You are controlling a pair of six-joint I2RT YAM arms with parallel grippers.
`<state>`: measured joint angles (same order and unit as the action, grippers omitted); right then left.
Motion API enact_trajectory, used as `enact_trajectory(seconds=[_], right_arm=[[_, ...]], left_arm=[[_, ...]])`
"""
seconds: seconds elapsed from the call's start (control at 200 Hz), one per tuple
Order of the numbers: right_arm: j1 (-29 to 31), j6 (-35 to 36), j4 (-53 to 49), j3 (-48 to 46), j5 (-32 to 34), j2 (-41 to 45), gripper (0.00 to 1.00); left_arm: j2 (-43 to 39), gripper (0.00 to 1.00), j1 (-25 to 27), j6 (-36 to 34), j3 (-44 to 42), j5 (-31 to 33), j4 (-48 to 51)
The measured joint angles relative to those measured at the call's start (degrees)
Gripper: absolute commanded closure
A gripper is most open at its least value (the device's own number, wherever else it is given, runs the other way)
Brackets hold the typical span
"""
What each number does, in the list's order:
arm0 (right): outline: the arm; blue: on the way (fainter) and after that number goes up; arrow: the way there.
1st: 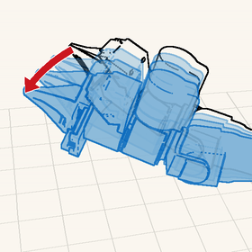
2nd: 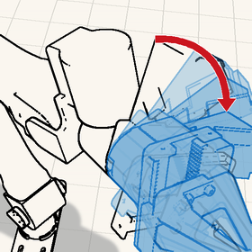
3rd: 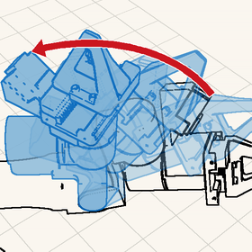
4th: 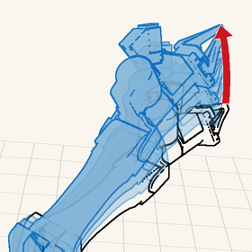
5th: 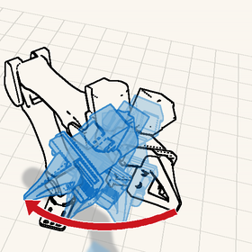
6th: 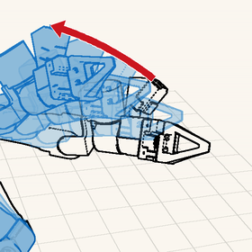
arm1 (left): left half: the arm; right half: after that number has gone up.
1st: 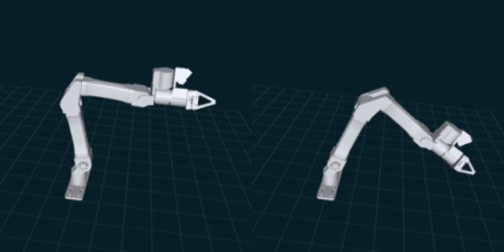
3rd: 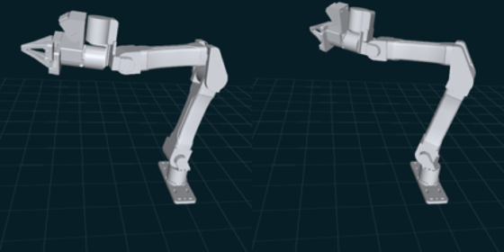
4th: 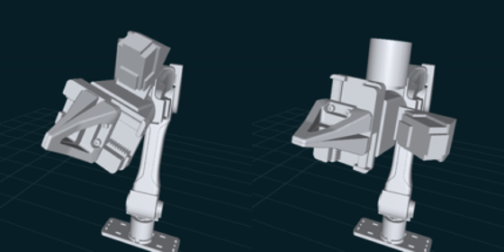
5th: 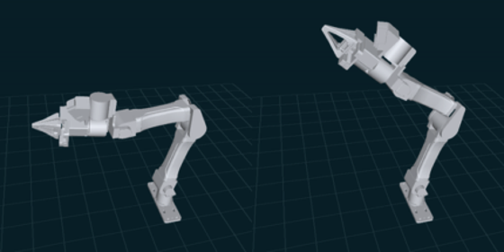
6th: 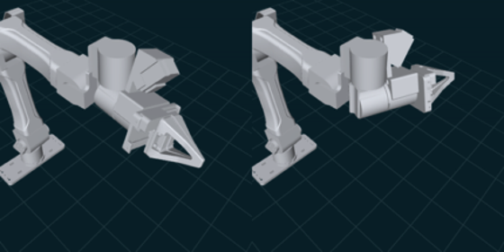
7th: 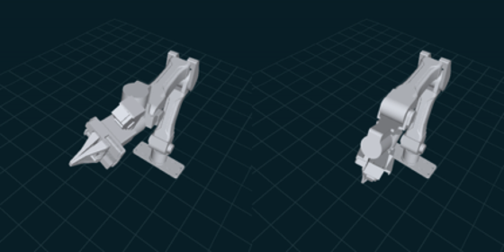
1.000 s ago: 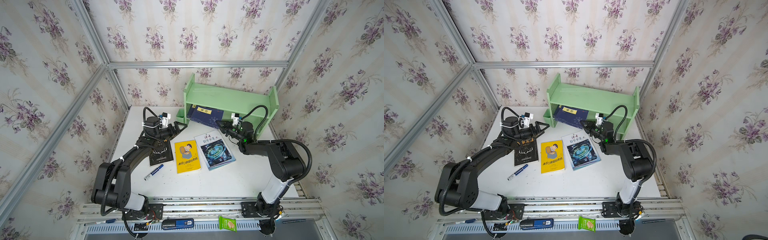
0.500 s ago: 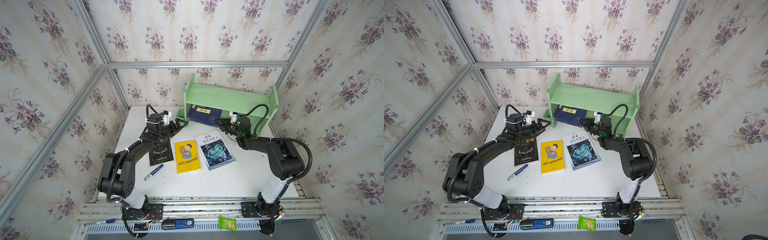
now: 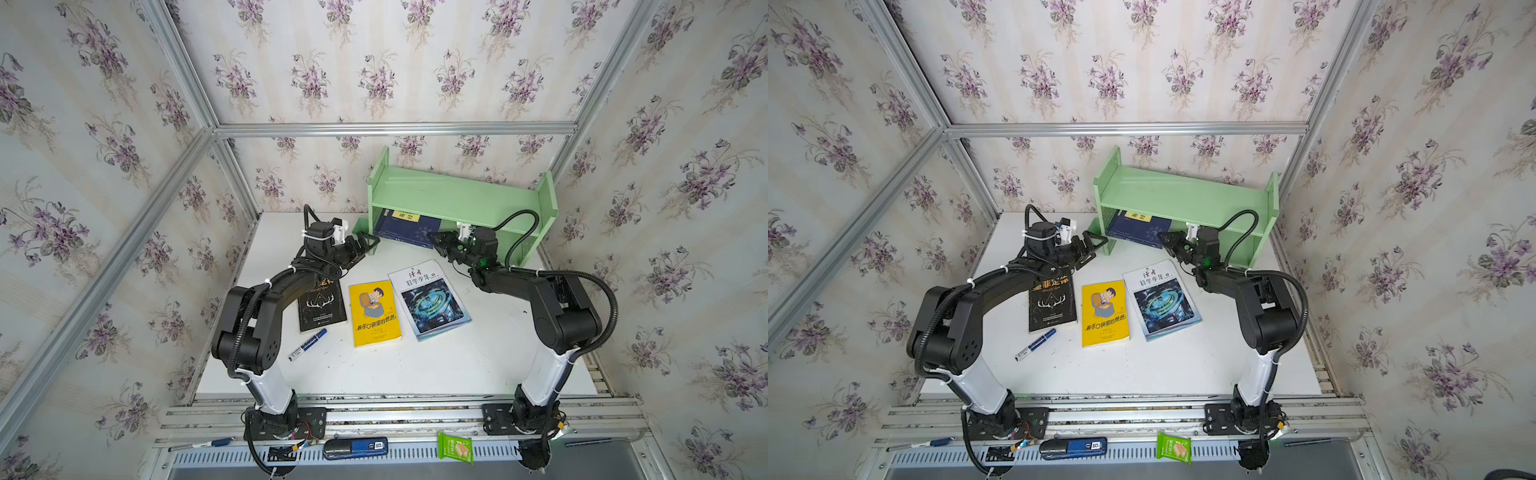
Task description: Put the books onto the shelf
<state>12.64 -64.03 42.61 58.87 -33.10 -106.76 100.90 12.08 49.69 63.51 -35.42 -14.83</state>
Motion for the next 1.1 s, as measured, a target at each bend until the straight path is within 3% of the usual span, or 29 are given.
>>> enact_trajectory(seconds=[0.445, 1.099], right_arm=[[1.11, 4.66, -5.14, 2.56, 2.32, 0.63, 0.87], [1.97, 5.09, -5.44, 5.22, 4.76, -1.49, 0.87]], left_arm=[[6.14, 0.01, 1.86, 7.87, 4.48, 4.70, -5.77], [10.19, 0.01, 2.86, 10.62, 7.02, 6.86, -6.73]])
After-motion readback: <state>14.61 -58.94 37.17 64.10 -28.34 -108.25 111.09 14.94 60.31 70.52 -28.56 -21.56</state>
